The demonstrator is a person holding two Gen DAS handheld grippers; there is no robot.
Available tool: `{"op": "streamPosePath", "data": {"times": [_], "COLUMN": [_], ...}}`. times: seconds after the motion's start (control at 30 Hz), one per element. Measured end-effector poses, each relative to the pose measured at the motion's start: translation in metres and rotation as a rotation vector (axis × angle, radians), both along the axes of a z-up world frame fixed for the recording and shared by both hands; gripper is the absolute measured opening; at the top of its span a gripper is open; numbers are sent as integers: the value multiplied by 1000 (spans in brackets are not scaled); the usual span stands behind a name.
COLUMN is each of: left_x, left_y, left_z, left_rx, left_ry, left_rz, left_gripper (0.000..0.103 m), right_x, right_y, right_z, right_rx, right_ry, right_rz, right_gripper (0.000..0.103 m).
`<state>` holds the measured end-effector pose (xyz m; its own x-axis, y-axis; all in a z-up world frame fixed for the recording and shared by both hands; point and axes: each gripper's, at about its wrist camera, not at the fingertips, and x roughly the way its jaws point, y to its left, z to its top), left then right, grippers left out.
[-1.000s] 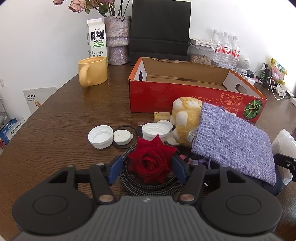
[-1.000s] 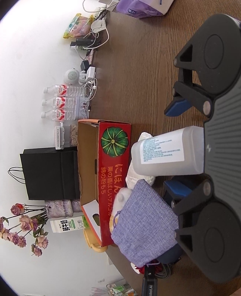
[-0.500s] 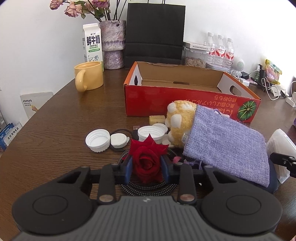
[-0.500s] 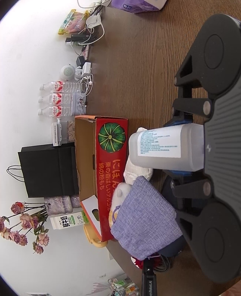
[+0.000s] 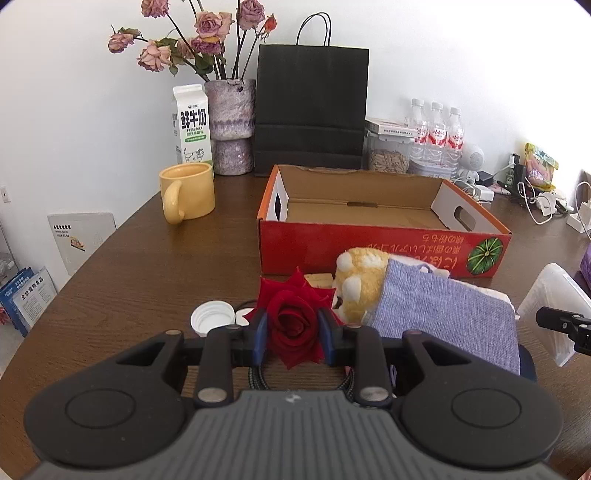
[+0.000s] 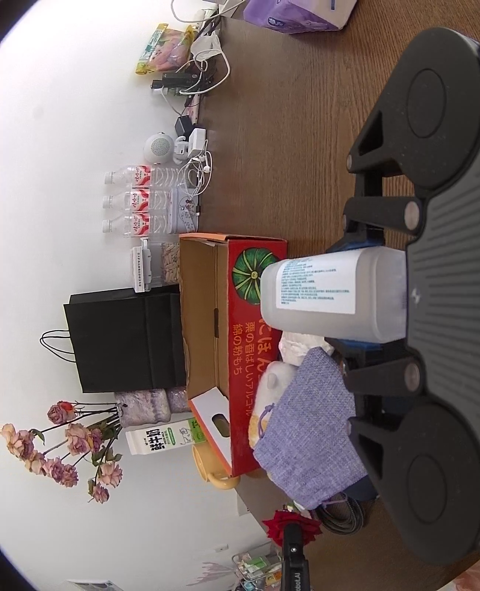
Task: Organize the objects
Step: 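Carry the rose into the cardboard box and open the left gripper while the right carries the container there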
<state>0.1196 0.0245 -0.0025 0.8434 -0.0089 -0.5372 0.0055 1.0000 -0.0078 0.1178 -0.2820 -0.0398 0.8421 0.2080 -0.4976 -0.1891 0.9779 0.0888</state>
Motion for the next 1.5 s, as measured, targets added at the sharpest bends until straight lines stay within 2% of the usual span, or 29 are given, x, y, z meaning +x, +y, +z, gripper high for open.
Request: {"op": "streamPosePath", "data": {"times": [0.43, 0.9, 1.23, 1.5], "left_x": [30, 105, 176, 224], "left_y": [-8, -27, -42, -48], "left_z": [27, 41, 28, 6], "left_rx": [12, -9, -6, 3], "left_ry": [-67, -107, -63, 16], "left_rz": [-24, -74, -85, -70], "left_gripper": [29, 29, 29, 29], "right_x": [33, 106, 175, 224], "right_y": [21, 54, 67, 54], "right_z": [27, 56, 51, 23], "right_rx": [-25, -57, -65, -61], "right_ry": [-107, -209, -181, -73], "right_rz": [60, 119, 151, 116], "right_gripper": [40, 40, 40, 40]}}
